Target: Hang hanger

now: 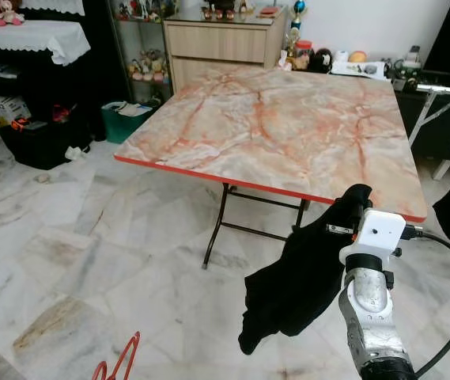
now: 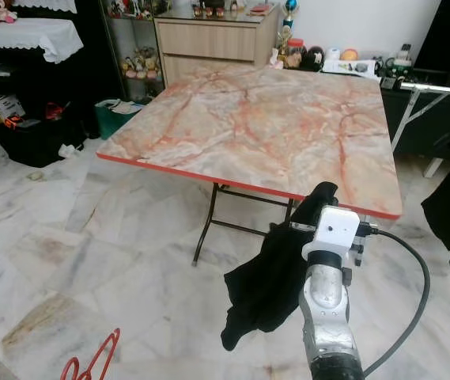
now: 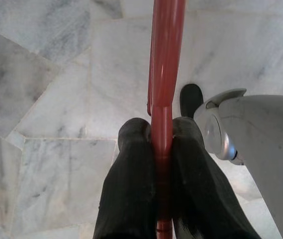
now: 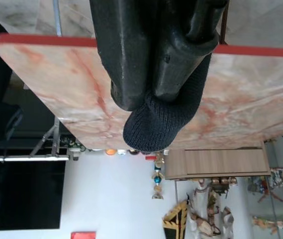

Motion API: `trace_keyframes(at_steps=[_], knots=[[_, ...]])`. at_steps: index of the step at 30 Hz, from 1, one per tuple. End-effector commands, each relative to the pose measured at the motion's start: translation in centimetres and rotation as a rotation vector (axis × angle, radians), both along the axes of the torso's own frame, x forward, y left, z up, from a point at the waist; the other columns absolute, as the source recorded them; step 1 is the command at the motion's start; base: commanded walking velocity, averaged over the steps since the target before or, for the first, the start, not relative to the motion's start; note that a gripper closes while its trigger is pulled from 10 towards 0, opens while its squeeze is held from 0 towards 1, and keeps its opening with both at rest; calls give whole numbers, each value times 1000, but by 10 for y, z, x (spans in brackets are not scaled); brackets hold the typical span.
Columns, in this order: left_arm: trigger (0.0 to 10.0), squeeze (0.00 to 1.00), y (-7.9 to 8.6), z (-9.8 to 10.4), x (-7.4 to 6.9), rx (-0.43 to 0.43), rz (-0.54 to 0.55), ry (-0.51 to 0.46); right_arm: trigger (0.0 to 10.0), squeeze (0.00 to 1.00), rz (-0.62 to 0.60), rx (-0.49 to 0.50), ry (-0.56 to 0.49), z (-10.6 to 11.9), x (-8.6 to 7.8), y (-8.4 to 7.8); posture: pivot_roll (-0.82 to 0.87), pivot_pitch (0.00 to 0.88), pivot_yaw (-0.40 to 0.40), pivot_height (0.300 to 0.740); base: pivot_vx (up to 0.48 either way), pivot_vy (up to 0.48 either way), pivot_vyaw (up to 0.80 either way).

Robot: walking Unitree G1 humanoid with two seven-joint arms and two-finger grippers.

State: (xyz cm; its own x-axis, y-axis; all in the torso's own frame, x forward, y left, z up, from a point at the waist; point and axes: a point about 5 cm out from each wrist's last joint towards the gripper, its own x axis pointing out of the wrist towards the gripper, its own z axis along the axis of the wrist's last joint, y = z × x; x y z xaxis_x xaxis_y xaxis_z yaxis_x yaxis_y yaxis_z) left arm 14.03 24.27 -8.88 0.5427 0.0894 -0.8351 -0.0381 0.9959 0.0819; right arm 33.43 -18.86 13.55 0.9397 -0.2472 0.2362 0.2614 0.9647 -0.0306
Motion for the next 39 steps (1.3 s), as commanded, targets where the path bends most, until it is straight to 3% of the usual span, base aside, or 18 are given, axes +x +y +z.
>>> trace_keyframes(at_steps=[1,8,11,15,21,25,33,39], knots=[[10000,0,8,1,-3,12,14,17,10000,0,12,-7,-56,16,4,5,69,46,28,740,266,0,0],[10000,0,11,1,-4,15,15,20,10000,0,11,-11,-59,16,2,6,71,44,30,740,270,0,0],[10000,0,13,1,-6,16,15,24,10000,0,-14,-8,-68,16,-6,2,74,42,29,740,273,0,0],[10000,0,16,1,-8,17,21,27,10000,0,-47,-26,-65,17,-29,-4,74,39,24,740,273,0,0],[10000,0,15,2,-7,13,24,23,10000,0,-101,-31,-100,36,-39,-21,61,34,23,740,273,0,0],[10000,0,8,0,-5,3,13,20,10000,0,-118,37,-114,52,-30,-28,50,33,24,740,272,0,0],[10000,0,-1,-2,-5,-7,11,20,10000,0,-112,0,-129,68,-17,-28,59,30,21,740,271,0,0],[10000,0,-11,-8,-13,-13,11,38,10000,0,-93,7,-111,72,-8,-26,58,30,21,740,269,0,0]])
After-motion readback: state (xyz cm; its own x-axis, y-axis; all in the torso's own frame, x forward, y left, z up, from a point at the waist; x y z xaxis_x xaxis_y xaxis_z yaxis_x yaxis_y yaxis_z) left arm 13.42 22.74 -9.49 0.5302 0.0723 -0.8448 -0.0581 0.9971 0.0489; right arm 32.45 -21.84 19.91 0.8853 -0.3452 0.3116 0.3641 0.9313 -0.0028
